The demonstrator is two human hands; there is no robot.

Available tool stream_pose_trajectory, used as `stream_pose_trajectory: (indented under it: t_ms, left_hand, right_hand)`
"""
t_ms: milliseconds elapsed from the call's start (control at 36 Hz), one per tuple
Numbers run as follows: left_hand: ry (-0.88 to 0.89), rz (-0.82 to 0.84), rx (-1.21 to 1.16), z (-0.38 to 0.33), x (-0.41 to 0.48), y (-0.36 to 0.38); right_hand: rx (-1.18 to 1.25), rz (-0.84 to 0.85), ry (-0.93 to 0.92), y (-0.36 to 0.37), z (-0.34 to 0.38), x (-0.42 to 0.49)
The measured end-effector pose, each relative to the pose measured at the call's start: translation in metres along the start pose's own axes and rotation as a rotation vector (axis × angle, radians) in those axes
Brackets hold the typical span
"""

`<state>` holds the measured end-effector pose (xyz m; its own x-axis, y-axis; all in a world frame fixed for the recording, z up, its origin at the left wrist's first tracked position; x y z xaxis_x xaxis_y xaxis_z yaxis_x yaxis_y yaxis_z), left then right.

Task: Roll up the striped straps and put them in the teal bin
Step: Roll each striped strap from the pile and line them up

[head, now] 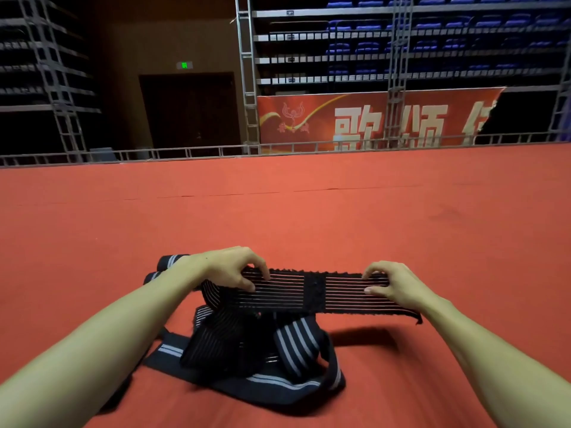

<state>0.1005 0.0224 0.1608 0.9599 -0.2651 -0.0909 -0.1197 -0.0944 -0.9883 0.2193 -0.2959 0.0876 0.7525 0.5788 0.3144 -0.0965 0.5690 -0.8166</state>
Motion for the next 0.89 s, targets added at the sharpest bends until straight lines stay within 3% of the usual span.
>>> stream_pose_trajectory:
  t_ms: [250, 389, 556, 889]
  left_hand:
    - [0.107, -0.075, -0.032, -0.031, 0.010, -0.005]
    - [0.226, -0.123, -0.060, -0.060, 0.020, -0.011]
    - [0.239, -0.193, -0.229, -0.063, 0.013, -0.017]
    - [0.160, -0.070, -0.146, -0.034, -0.008, 0.004]
  right_hand:
    - [-0.208, 0.122, -0.002, 0.015, 0.006, -0.006]
    - [0.171, 0.014, -0.230, 0.016, 0.099, 0.011]
    - [0.382, 0.027, -0.240, 0.029, 0.131, 0.021]
    - [0.289, 0.047, -0.238, 0.010, 0.118, 0.017]
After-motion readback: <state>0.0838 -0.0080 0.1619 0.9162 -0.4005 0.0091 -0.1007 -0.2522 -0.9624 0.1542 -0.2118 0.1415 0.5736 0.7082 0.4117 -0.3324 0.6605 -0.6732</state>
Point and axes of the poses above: each hand's wrist, its own x-axis towards the middle knuckle, its own y-axis out of the palm, z = x × y, the point moved 4 cm from there along x, towards the middle knuckle, and after that the axes turned 3 degrees about -y, right-handed, at the moved point
